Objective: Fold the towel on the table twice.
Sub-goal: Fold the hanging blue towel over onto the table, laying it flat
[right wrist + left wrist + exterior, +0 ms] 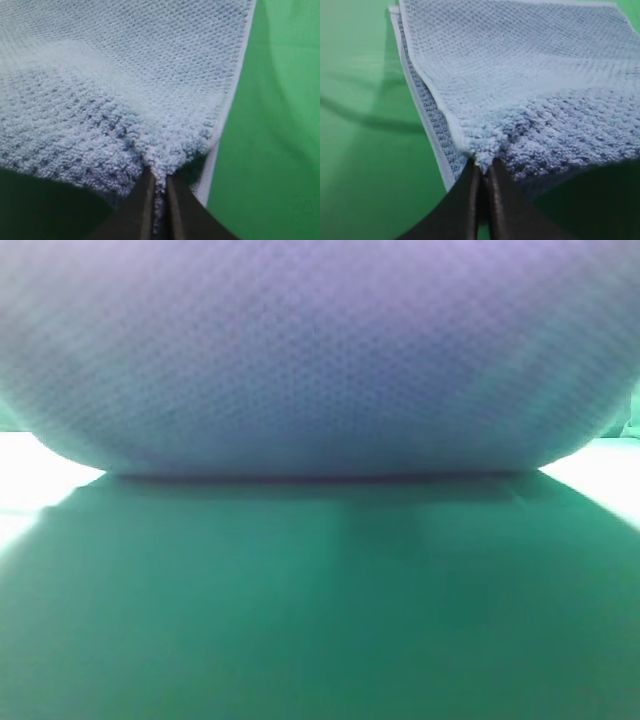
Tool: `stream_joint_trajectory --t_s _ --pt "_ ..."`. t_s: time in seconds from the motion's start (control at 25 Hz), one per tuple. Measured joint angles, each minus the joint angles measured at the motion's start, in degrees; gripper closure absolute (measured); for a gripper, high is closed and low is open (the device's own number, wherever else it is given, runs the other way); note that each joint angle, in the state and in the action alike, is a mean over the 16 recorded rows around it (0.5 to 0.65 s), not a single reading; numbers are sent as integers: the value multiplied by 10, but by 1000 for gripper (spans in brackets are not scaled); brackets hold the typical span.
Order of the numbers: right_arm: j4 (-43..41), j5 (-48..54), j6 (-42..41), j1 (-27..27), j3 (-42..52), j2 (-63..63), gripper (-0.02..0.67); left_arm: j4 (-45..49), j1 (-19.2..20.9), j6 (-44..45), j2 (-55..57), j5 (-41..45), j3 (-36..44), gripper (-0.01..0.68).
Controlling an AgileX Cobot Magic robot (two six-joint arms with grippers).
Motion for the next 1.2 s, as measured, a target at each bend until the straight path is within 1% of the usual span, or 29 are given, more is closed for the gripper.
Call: stream_joint_trajectory --t_s 0.32,0.56,0.84,1.2 --pt "39 7 0 0 85 -55 649 -35 0 3 -47 -4 84 673" --pt "43 -12 -6 0 100 -25 649 -49 0 3 -28 -37 100 673" --pt "19 -48 -17 0 50 72 649 -50 0 3 55 -94 61 673" --pt "-27 -85 -26 0 -83 225 649 -38 0 3 197 -178 -16 673"
